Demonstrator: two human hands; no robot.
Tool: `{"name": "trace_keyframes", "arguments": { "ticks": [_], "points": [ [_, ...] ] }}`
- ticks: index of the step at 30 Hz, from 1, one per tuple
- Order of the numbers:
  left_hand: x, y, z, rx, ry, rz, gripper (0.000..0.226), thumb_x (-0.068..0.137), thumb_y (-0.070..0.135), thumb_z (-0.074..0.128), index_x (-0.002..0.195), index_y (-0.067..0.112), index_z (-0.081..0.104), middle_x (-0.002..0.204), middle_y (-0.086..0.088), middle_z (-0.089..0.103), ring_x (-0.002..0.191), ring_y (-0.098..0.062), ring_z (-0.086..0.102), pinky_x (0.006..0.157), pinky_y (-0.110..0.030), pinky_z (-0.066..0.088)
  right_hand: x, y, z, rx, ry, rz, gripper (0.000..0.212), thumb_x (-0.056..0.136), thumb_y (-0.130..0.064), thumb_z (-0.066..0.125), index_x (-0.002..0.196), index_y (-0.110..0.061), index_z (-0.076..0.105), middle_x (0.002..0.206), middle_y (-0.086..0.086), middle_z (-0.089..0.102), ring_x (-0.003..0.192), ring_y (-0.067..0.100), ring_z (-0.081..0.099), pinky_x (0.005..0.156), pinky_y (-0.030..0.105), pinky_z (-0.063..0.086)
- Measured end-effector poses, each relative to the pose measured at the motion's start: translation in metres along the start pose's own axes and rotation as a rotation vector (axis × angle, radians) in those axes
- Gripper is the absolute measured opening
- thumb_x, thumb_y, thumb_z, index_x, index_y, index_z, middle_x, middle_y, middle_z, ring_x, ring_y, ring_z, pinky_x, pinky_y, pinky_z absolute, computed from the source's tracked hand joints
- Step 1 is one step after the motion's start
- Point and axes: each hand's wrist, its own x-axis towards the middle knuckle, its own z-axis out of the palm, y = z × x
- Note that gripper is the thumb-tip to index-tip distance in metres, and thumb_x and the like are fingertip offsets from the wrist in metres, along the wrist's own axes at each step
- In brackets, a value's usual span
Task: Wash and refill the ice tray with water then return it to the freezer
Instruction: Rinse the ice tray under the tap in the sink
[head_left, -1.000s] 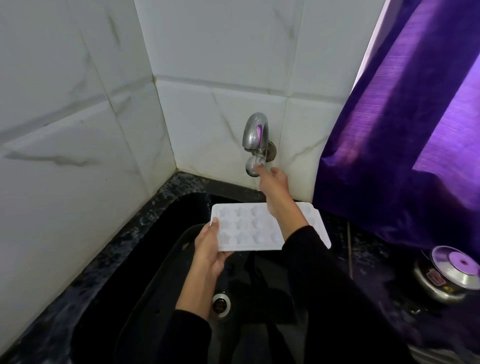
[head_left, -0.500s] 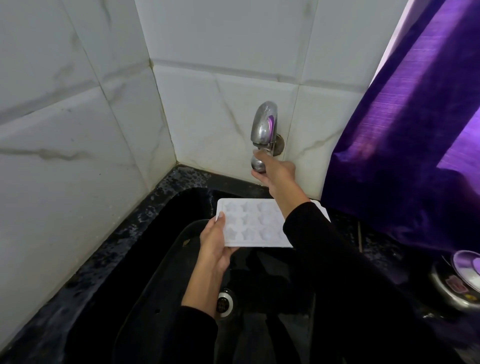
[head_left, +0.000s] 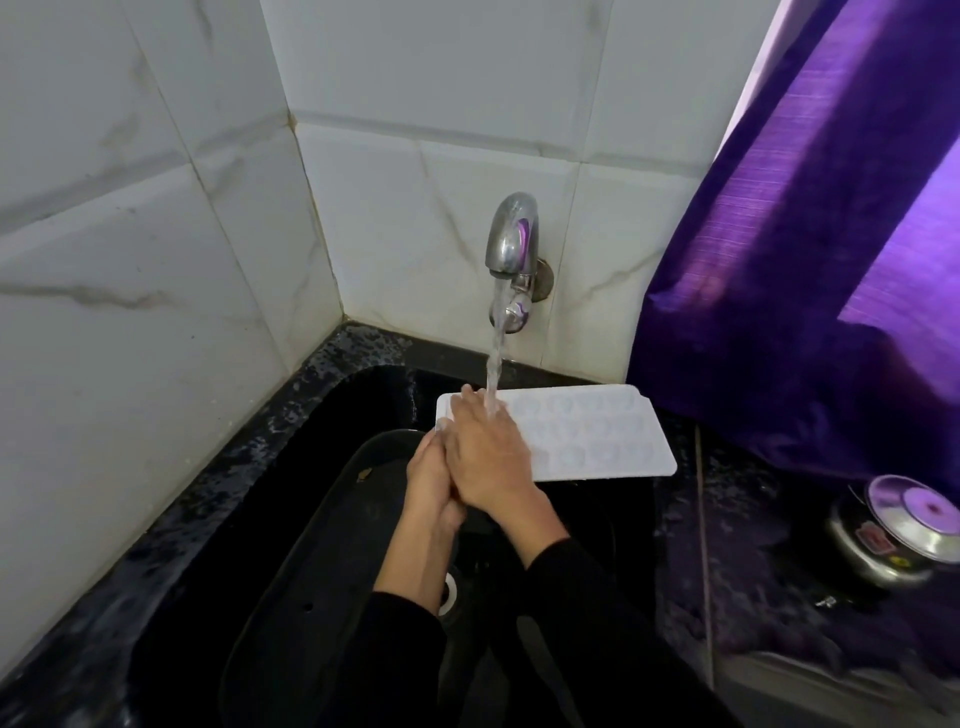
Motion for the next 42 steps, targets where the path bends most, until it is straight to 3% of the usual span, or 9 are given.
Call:
{"name": "trace_keyframes", "arguments": {
  "ticks": [5, 9, 15, 20, 24, 29, 34, 37, 42],
  "points": [
    [-0.003, 0.0, -0.014, 0.006, 0.122, 0.041, 0.027, 0.098, 0.028, 0.049, 0.116, 0.011, 0.061, 0.109, -0.017, 0.068, 0.099, -0.035, 0.066, 0.081, -0.05, 0.055, -0.011, 0.047, -0.006, -0.132, -0.217, 0.317, 0.084, 0.091, -0.072, 0.015, 0.154, -0.022, -0.008, 0.161, 0.003, -0.017, 0.149, 0.021, -0.014, 0.117, 0.047, -0.01],
    [-0.014, -0.002, -0.019, 0.067, 0.139, 0.093, 0.013, 0.099, 0.027, 0.05, 0.104, 0.02, 0.06, 0.097, -0.007, 0.069, 0.09, -0.026, 0.067, 0.074, -0.043, 0.056, -0.026, 0.056, -0.006, -0.104, -0.204, 0.553, 0.082, 0.097, -0.061, 0.016, 0.153, -0.007, -0.011, 0.159, 0.017, -0.018, 0.148, 0.03, -0.016, 0.12, 0.044, -0.01],
    [-0.019, -0.021, -0.015, 0.055, 0.126, 0.05, 0.026, 0.098, 0.023, 0.052, 0.113, 0.007, 0.065, 0.105, -0.014, 0.071, 0.098, -0.028, 0.068, 0.092, -0.047, 0.053, -0.036, 0.014, 0.02, -0.127, -0.165, -0.04, 0.06, 0.103, -0.04, 0.018, 0.155, -0.014, 0.004, 0.163, 0.004, -0.001, 0.15, 0.018, -0.004, 0.12, 0.036, -0.006],
    [-0.018, -0.014, -0.028, -0.017, 0.222, 0.108, 0.023, 0.098, 0.025, 0.051, 0.115, 0.014, 0.062, 0.105, -0.011, 0.069, 0.093, -0.029, 0.067, 0.085, -0.05, 0.055, -0.03, 0.046, 0.001, -0.199, -0.239, 0.228, 0.078, 0.097, -0.062, 0.013, 0.154, -0.013, -0.008, 0.162, 0.003, -0.014, 0.149, 0.019, -0.012, 0.118, 0.044, -0.01],
    [-0.022, -0.012, -0.028, 0.002, 0.224, 0.119, 0.015, 0.099, 0.025, 0.051, 0.107, 0.018, 0.06, 0.095, -0.007, 0.068, 0.088, -0.026, 0.066, 0.081, -0.047, 0.056, -0.034, 0.041, -0.001, -0.192, -0.253, 0.464, 0.076, 0.1, -0.051, 0.015, 0.151, -0.001, -0.01, 0.16, 0.016, -0.015, 0.148, 0.029, -0.013, 0.12, 0.044, -0.009],
    [-0.022, -0.013, -0.018, 0.032, 0.19, 0.137, 0.018, 0.099, 0.018, 0.05, 0.085, 0.011, 0.061, 0.082, -0.009, 0.061, 0.073, -0.018, 0.058, 0.075, -0.036, 0.053, -0.034, -0.002, 0.017, -0.155, -0.204, 0.06, 0.065, 0.103, -0.045, 0.014, 0.154, -0.009, -0.002, 0.162, 0.009, -0.008, 0.15, 0.021, -0.007, 0.12, 0.039, -0.005],
    [-0.017, 0.003, -0.035, 0.006, 0.244, 0.155, 0.017, 0.098, 0.024, 0.052, 0.108, 0.013, 0.061, 0.098, -0.011, 0.067, 0.089, -0.028, 0.066, 0.079, -0.046, 0.057, -0.029, 0.025, 0.0, -0.153, -0.253, 0.232, 0.089, 0.092, -0.07, 0.015, 0.153, -0.011, -0.01, 0.161, 0.004, -0.017, 0.149, 0.02, -0.014, 0.119, 0.044, -0.01],
    [-0.018, -0.001, -0.039, 0.038, 0.242, 0.124, 0.016, 0.098, 0.025, 0.051, 0.109, 0.016, 0.059, 0.098, -0.011, 0.067, 0.092, -0.03, 0.066, 0.084, -0.049, 0.056, -0.032, 0.026, 0.0, -0.181, -0.272, 0.368, 0.087, 0.095, -0.064, 0.017, 0.152, -0.005, -0.012, 0.16, 0.012, -0.018, 0.148, 0.026, -0.015, 0.119, 0.046, -0.011],
    [-0.023, -0.024, -0.037, 0.088, 0.23, 0.114, 0.021, 0.097, 0.021, 0.053, 0.107, 0.006, 0.065, 0.097, -0.012, 0.07, 0.092, -0.027, 0.068, 0.088, -0.042, 0.055, -0.054, 0.003, 0.028, -0.149, -0.214, -0.029, 0.064, 0.102, -0.045, 0.017, 0.155, -0.014, 0.001, 0.163, 0.004, -0.004, 0.15, 0.018, -0.007, 0.12, 0.041, -0.007]
  ]
}}
